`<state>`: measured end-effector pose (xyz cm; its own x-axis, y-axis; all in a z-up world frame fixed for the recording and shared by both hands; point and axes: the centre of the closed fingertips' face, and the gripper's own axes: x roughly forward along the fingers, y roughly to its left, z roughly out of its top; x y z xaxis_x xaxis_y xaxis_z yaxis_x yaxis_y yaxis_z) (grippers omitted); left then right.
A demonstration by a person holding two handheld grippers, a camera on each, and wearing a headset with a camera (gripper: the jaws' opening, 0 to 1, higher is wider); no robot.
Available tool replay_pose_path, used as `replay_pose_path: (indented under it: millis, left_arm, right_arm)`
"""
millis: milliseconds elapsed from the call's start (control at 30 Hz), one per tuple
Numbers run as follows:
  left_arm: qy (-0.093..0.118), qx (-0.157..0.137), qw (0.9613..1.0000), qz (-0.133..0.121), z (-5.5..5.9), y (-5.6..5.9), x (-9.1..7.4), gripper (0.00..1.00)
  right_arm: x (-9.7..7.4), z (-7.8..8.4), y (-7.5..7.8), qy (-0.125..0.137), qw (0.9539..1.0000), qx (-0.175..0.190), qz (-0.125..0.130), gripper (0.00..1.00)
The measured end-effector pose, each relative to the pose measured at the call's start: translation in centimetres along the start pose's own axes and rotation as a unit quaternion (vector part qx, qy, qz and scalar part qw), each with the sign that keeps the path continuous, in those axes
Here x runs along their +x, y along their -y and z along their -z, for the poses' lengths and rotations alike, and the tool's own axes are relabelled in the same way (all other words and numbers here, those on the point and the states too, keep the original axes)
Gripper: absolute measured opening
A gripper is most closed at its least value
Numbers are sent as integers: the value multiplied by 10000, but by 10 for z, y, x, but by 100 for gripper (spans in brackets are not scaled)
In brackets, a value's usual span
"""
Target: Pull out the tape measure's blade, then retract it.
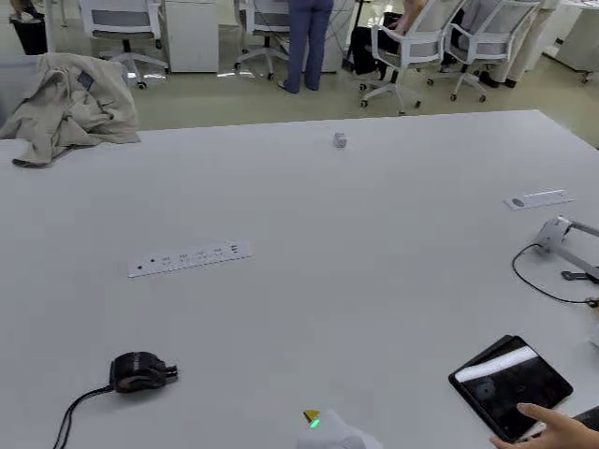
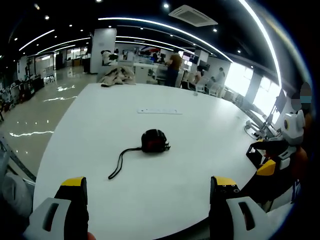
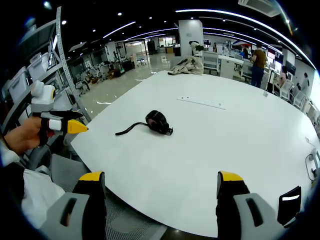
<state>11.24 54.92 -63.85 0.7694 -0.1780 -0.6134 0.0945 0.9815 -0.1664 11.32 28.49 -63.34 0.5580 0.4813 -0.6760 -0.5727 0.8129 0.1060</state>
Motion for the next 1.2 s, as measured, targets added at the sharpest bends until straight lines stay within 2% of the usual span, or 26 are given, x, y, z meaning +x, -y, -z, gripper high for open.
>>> replay_pose_path:
  millis: [400, 1200]
  left_arm:
    - [22, -37, 10000, -70, 0, -6, -2, 100]
    - [-3, -72, 9999, -72, 5, -6, -3, 100]
  right_arm:
    - [1, -1, 0, 0, 10000, 6, 13, 95]
    - [0, -6, 1, 59, 10000, -3, 46, 94]
